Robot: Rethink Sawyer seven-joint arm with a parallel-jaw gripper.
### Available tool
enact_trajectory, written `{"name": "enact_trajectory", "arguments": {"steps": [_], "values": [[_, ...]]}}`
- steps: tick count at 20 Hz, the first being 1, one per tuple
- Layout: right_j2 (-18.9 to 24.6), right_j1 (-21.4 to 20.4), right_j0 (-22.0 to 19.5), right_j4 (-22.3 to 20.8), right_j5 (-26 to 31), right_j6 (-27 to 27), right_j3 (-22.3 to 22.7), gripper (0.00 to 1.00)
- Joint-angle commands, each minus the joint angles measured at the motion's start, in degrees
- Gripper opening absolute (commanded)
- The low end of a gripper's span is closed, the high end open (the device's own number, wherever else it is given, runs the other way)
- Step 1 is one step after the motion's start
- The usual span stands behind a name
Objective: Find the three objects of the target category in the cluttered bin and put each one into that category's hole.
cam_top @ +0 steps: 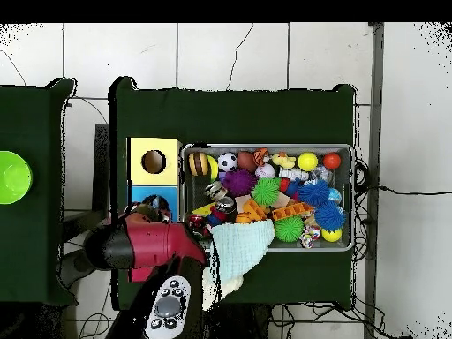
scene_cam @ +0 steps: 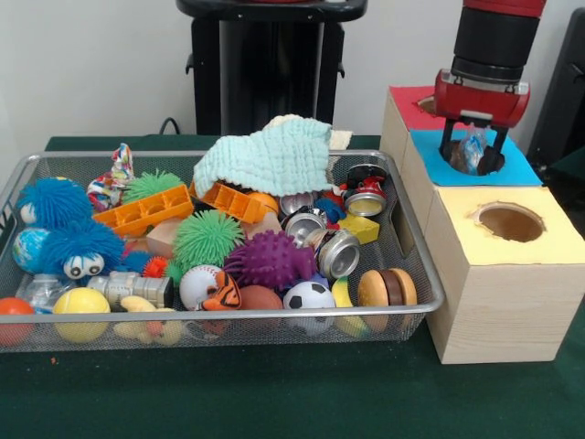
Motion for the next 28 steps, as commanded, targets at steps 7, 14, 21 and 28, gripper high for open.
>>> {"name": "enact_trajectory", "arguments": {"steps": [7, 14, 21, 28], "values": [[-0.42, -7.96, -0.82, -2.03, 15.04, 3.90, 5.61, 1.00], [1.01, -10.12, -2.33, -1.52, 18.22, 2.54, 4.86, 1.00], [5.78, -7.70, -6.33, -1.35, 10.30, 1.63, 7.04, 1.00], [3.90, -4.14, -8.73, -6.14, 6.10, 0.25, 6.64, 1.00]]}}
